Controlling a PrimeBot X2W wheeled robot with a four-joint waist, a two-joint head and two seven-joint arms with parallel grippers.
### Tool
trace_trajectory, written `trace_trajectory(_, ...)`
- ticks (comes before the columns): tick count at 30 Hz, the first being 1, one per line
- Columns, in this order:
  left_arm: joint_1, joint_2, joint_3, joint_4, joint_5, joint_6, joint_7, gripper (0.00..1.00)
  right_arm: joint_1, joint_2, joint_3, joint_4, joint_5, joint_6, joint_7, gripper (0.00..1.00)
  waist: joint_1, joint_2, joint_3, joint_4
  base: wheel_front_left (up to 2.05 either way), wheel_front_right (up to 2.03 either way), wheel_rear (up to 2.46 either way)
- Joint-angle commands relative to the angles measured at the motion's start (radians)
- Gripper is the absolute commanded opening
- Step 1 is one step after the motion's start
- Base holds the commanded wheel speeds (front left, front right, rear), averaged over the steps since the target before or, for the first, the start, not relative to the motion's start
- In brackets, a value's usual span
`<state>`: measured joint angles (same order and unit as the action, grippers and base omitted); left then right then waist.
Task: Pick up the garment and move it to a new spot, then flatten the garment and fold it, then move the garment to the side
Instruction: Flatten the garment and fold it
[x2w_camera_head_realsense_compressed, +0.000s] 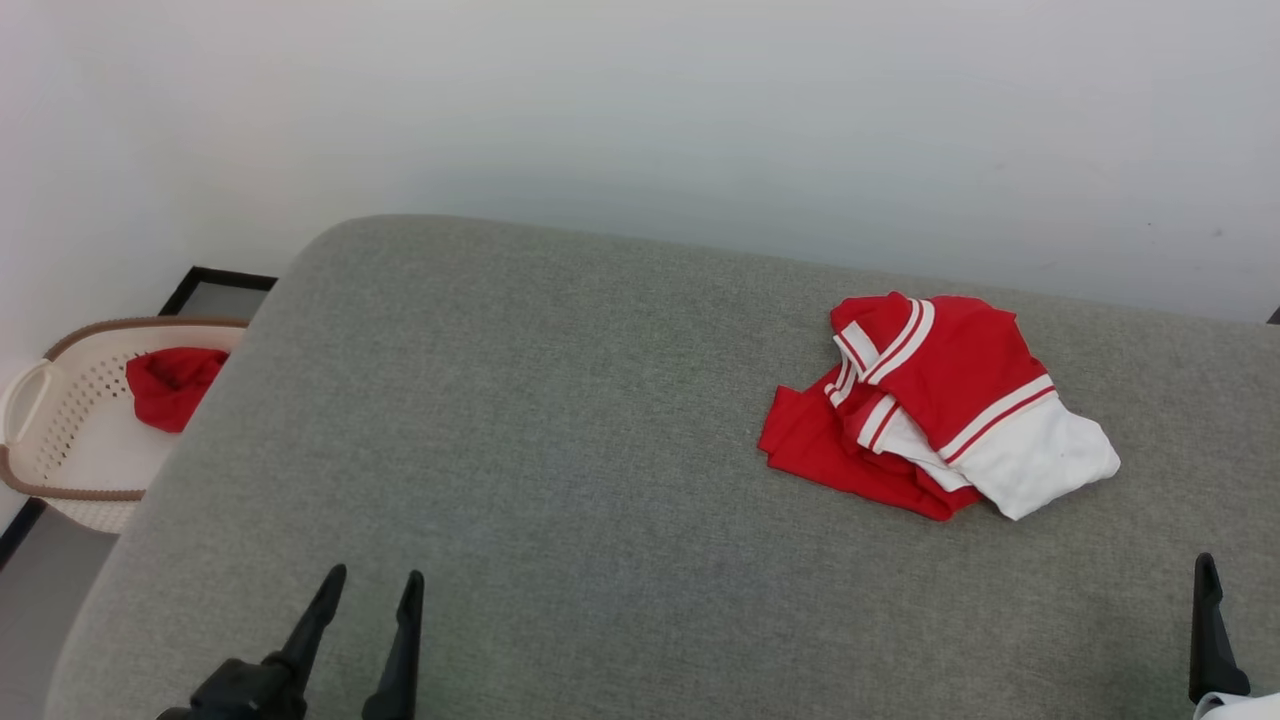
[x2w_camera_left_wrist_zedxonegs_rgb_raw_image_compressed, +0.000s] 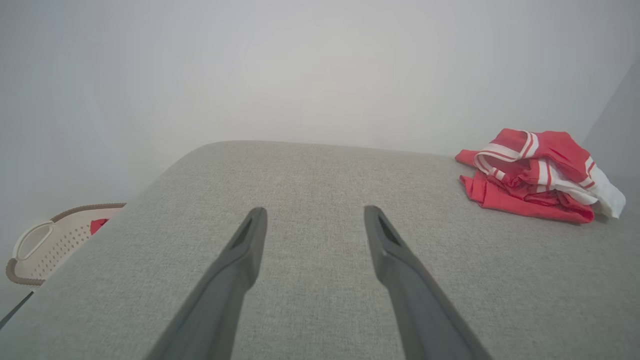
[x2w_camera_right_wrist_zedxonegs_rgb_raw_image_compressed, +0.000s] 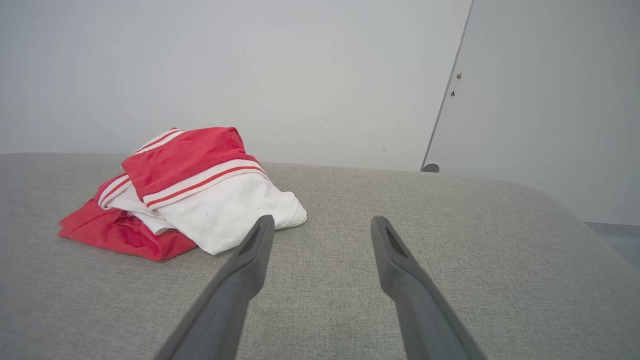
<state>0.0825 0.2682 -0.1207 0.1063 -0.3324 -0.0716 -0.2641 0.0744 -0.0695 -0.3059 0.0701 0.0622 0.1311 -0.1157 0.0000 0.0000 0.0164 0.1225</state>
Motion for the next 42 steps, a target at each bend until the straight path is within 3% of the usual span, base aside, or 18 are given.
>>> trace_trajectory(1,0.006,-0.004,0.004,0.001,0.011,-0.007,0.0,1.0,0.003,0.004,0.0,0.001,0.004,-0.001,-0.007,1.0,0.0,0.0,0.001,-0.001,0.0,0.0,0.0)
trace_trajectory(6,0.005,-0.012,0.008,0.001,0.02,-0.013,0.0,1.0,-0.013,0.007,0.012,0.016,0.023,-0.001,0.003,1.0,0.0,0.0,0.002,-0.001,0.0,0.0,0.0)
trace_trajectory(11,-0.001,-0.026,0.012,0.001,0.023,-0.016,0.0,1.0,-0.049,-0.005,0.045,0.042,0.077,-0.001,0.097,1.0,0.0,0.0,0.011,0.0,0.0,0.0,0.0)
trace_trajectory(14,-0.008,-0.042,0.014,0.003,0.024,-0.017,0.0,1.0,-0.1,-0.046,0.08,0.073,0.112,-0.001,0.25,1.0,0.0,0.0,0.023,0.002,0.0,0.0,0.0)
trace_trajectory(21,-0.041,-0.081,-0.005,0.026,0.038,-0.03,0.0,1.0,-0.295,-0.133,0.118,0.129,0.189,-0.001,0.717,1.0,0.0,0.0,0.07,0.011,0.0,0.0,0.0)
trace_trajectory(28,-0.095,-0.107,-0.021,0.052,0.05,-0.044,0.0,1.0,-0.478,-0.159,0.098,0.166,0.213,-0.001,0.997,1.0,0.0,0.0,0.125,0.038,0.0,0.0,0.0)
trace_trajectory(35,-0.14,-0.124,-0.033,0.07,0.053,-0.055,0.0,1.0,-0.557,-0.182,0.059,0.22,0.201,-0.001,1.138,1.0,0.0,0.0,0.181,0.065,0.0,0.0,0.0)
trace_trajectory(42,-0.18,-0.142,-0.048,0.084,0.055,-0.06,0.0,1.0,-0.606,-0.183,0.038,0.265,0.178,-0.001,1.143,1.0,0.0,0.0,0.237,0.072,0.0,0.0,0.0)
